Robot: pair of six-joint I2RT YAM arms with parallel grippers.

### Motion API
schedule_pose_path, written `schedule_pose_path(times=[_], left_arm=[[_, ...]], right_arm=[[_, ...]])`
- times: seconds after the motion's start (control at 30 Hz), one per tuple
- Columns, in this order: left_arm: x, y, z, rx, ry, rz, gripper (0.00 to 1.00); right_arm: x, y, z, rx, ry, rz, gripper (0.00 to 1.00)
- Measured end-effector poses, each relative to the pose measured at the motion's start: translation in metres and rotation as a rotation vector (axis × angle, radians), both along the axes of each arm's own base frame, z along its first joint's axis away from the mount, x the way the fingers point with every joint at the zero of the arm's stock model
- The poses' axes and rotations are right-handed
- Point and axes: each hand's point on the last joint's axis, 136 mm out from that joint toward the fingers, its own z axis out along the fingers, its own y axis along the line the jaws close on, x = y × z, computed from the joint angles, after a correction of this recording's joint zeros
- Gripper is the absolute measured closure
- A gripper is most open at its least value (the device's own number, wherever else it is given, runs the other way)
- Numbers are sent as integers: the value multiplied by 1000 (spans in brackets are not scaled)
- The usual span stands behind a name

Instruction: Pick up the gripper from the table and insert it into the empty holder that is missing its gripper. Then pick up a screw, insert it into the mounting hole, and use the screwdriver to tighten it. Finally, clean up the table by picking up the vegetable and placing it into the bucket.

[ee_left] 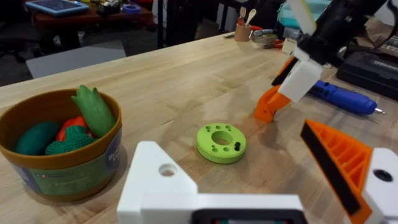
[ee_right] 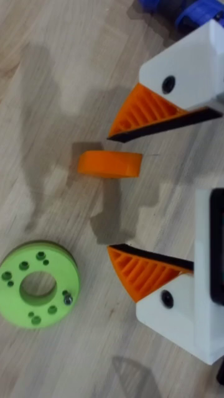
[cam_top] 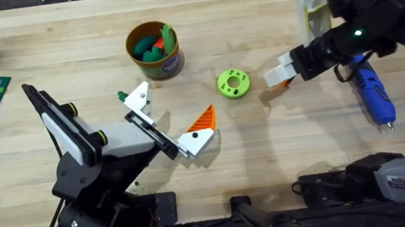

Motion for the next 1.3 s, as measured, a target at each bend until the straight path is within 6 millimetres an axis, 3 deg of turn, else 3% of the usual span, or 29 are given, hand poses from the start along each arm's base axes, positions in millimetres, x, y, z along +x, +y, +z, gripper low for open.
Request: schedule_pose_path(times=[0.17,0.33,0.47,0.73,0.97,1.2,1.3], left_arm=[[0,0,0,0,0,2,5],[1,0,0,0,0,3,5],[0,0,0,0,0,3,5],[1,0,0,0,0,3,5],[0,0,0,0,0,3,5],[0,0,0,0,0,3,5],[0,0,0,0,0,3,5]], right_arm=[[2,2,-4,-3,23,0,56],[26,0,30,-14,-95,-18,56],[25,-5,40,-24,-113,-49,56],[13,-11,24,-20,-3,-186,56],[7,-13,-6,-50,122,-214,56],[8,-13,-16,-60,152,-216,60],[8,-14,-16,-64,150,-222,165]])
